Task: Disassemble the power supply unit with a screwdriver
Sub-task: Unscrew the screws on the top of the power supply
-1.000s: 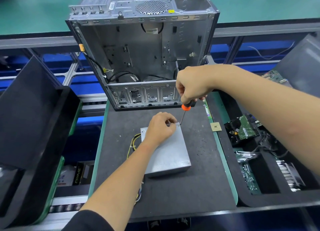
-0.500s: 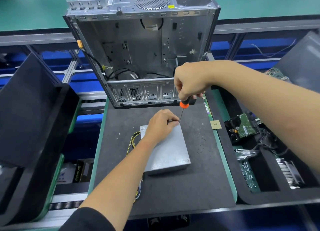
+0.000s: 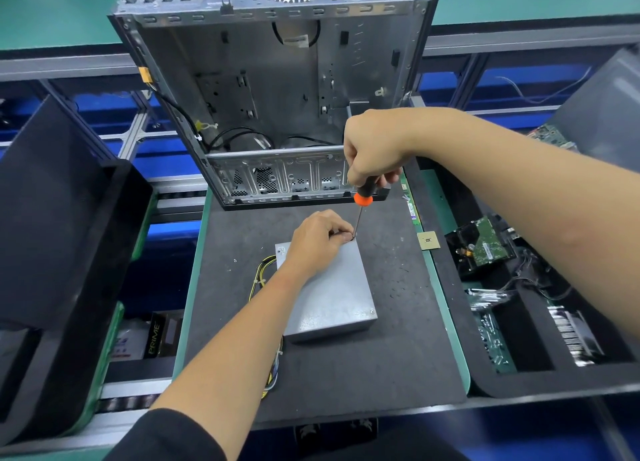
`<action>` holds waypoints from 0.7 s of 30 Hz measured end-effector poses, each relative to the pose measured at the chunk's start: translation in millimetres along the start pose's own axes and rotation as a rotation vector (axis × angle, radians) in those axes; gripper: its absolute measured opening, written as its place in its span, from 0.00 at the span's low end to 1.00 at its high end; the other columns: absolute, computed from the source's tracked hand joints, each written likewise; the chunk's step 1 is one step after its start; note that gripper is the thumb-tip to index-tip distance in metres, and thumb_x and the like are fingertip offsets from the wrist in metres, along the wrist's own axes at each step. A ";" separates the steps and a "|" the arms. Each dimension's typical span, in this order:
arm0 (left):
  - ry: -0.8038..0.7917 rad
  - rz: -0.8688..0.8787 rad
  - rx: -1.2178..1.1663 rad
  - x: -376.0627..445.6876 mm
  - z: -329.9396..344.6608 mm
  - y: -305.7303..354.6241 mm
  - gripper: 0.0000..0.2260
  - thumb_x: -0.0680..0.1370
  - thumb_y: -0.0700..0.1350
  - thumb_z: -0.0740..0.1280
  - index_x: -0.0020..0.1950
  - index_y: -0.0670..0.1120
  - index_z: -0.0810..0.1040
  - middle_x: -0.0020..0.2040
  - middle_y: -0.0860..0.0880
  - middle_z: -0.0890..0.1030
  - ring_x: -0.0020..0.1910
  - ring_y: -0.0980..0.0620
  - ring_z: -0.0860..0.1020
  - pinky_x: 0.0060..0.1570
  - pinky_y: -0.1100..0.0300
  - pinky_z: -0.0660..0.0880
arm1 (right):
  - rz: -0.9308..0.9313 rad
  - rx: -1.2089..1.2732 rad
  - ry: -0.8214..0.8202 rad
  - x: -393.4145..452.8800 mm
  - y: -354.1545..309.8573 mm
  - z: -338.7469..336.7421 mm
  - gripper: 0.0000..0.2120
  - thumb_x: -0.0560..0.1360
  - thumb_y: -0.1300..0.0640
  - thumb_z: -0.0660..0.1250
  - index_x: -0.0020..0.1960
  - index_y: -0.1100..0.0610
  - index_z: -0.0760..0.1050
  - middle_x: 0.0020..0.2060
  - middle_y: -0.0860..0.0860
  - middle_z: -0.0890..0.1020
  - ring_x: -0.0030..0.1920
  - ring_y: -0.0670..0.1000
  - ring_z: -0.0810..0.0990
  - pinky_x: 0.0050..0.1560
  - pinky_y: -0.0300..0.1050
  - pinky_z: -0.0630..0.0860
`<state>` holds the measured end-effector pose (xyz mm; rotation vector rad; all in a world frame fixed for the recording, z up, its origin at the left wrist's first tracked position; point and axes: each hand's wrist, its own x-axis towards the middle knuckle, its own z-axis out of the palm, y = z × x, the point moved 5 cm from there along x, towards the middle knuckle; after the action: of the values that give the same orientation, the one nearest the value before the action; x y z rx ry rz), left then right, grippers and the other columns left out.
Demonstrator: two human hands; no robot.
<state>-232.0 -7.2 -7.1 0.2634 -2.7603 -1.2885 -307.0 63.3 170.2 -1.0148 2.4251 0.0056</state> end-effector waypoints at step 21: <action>0.024 0.017 -0.010 1.6 1.6 -4.8 0.07 0.74 0.43 0.69 0.40 0.55 0.81 0.42 0.59 0.78 0.45 0.58 0.73 0.44 0.57 0.69 | -0.139 -0.232 0.043 -7.5 -15.4 12.3 0.09 0.69 0.55 0.68 0.41 0.60 0.81 0.27 0.52 0.83 0.34 0.53 0.82 0.31 0.40 0.72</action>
<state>-233.2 -9.4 -11.8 0.2527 -2.7298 -1.2863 -286.7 59.6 165.7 -1.2971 2.4274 0.2237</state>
